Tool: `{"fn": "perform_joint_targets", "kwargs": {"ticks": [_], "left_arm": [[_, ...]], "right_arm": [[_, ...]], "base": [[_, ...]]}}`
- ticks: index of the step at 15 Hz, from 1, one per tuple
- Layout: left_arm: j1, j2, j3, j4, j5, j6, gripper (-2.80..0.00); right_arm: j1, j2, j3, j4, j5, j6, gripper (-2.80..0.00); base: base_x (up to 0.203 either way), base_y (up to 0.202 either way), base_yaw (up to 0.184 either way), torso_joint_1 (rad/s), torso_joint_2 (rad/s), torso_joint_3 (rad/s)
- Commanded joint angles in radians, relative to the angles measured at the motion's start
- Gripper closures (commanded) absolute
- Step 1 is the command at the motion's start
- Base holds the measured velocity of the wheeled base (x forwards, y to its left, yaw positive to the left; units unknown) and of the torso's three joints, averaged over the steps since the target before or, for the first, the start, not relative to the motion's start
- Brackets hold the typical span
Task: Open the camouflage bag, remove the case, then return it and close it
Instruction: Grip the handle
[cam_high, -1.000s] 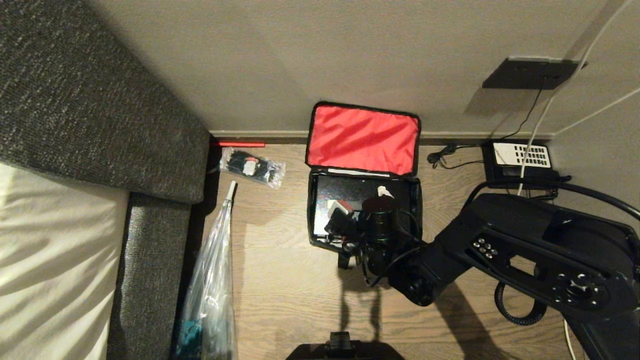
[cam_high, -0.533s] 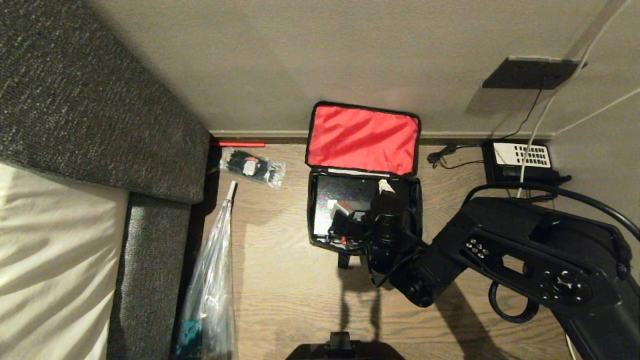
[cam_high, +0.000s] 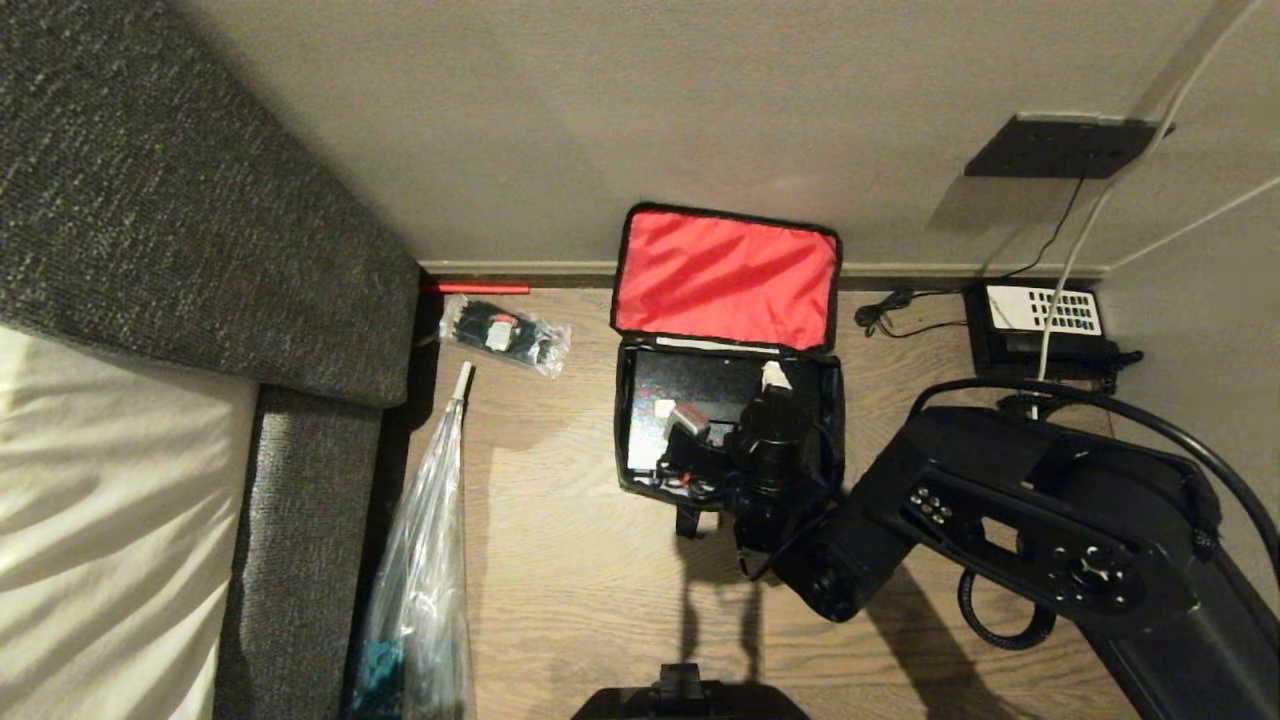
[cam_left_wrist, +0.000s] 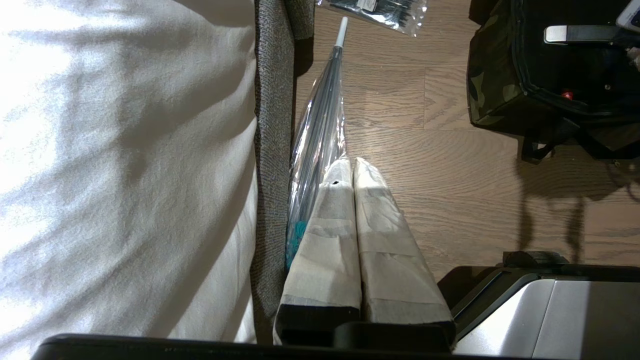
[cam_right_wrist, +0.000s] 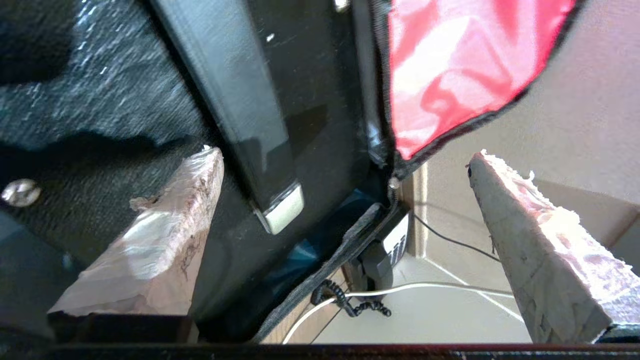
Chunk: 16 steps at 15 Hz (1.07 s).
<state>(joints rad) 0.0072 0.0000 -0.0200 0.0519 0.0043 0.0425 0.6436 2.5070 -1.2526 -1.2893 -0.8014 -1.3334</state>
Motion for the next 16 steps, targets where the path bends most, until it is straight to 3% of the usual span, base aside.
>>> {"fn": "perform_joint_targets", "kwargs": {"ticks": [1, 11, 16], "left_arm": [[0.000, 0.000, 0.000, 0.000, 0.000, 0.000, 0.00], [0.000, 0.000, 0.000, 0.000, 0.000, 0.000, 0.00], [0.000, 0.000, 0.000, -0.001, 0.000, 0.000, 0.00]], "right_arm": [[0.001, 0.024, -0.010, -0.036, -0.024, -0.010, -2.80], [0.008, 0.069, -0.016, -0.090, -0.045, -0.027, -2.80], [0.009, 0.095, -0.038, -0.091, -0.015, -0.027, -2.80]], "base": [[0.000, 0.000, 0.000, 0.000, 0.00, 0.000], [0.000, 0.000, 0.000, 0.000, 0.00, 0.000], [0.000, 0.000, 0.000, 0.000, 0.00, 0.000]]}}
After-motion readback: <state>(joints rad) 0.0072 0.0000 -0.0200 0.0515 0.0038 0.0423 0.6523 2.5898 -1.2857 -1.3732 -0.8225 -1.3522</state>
